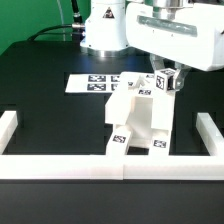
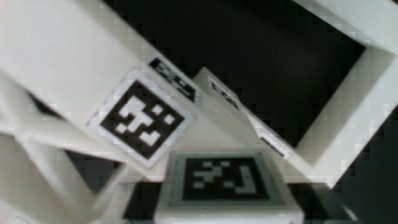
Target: Assemble chair
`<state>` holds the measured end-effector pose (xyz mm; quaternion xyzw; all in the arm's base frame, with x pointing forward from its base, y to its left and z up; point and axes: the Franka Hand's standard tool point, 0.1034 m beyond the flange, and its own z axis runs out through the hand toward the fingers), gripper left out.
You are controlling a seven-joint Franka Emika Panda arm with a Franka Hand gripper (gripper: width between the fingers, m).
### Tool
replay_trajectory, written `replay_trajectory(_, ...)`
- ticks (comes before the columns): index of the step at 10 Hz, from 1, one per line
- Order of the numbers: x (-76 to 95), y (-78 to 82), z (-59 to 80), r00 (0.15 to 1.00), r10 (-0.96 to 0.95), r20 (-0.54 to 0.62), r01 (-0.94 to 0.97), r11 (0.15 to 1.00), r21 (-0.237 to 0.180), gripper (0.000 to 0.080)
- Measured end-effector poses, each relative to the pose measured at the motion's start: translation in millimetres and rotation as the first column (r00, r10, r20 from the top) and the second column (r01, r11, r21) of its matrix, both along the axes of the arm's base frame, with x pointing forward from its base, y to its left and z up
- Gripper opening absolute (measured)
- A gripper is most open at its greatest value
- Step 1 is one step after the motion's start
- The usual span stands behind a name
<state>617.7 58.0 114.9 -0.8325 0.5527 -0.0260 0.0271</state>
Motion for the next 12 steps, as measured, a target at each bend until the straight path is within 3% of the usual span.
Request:
replay_trajectory(6,-0.5,7.9,-0.3,0.933,-0.358,-0.019,0.359,0.932,0.052,0.0271)
replay_trajectory(7,-0.6,8.5,-0.4,0.933,-0.359,-0.020,0.359,0.932,0.053,0.0332)
replay_trajectory(8,-0.6,8.4,-0.5,0.950,-0.311,-0.016,0.311,0.949,0.050,0.0468)
replay_trajectory(9,-2.5,7.8,-1.5,0.958,-0.285,-0.026,0.286,0.957,0.046,0.0468)
replay_trajectory(10,-3.9,7.4,-1.9,0.968,-0.248,-0.036,0.250,0.967,0.041,0.0613)
replay_trajectory(12,-2.5,7.5,-0.3,0.999,-0.042,-0.033,0.043,0.999,0.032,0.0638)
